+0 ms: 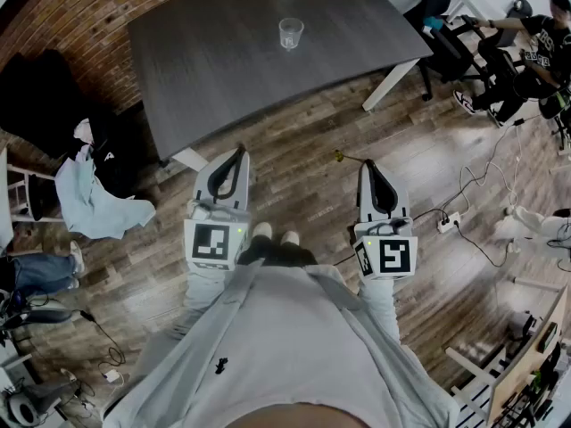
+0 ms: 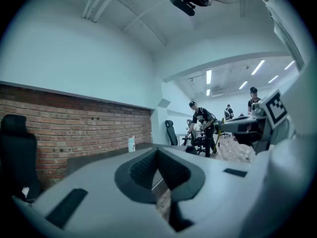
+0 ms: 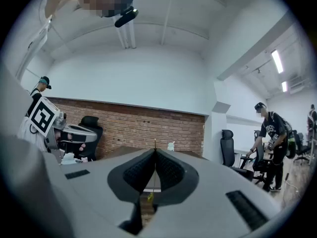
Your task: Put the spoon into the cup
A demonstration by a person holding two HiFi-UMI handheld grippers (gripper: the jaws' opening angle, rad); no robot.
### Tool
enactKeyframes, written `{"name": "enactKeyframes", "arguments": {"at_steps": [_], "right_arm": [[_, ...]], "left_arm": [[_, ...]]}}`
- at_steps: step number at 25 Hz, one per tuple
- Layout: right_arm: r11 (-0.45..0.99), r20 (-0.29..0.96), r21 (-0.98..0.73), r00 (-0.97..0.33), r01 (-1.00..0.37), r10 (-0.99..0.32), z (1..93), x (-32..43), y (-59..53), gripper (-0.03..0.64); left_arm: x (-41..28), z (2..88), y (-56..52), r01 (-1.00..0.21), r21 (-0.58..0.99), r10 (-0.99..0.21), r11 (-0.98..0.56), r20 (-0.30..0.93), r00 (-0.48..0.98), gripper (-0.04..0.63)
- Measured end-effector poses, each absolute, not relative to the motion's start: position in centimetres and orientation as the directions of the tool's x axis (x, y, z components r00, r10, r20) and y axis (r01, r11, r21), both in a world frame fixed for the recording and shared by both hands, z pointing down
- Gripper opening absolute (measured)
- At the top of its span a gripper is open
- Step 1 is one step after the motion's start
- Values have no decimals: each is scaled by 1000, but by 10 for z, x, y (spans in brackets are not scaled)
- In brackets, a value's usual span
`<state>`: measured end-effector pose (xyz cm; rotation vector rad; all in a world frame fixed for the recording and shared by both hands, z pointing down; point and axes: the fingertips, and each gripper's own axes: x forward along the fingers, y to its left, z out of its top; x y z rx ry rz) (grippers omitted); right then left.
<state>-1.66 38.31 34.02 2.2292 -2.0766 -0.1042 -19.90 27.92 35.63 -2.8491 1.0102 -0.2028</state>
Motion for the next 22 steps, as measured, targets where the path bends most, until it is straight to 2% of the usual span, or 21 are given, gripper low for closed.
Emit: {"name": "enactKeyframes", "arguments": {"at_steps": [15,22], "right_arm": [[-78,2,68,78,-995,-997,353,-2,401,20],[-59,15,48,60,-997,-998,364,4,372,20]], "left_arm": [[-196,359,298,-637,-172,-654,-752,74,753,18],[-187,364,275,-638,-174,-657,-750,84,749,18]]}}
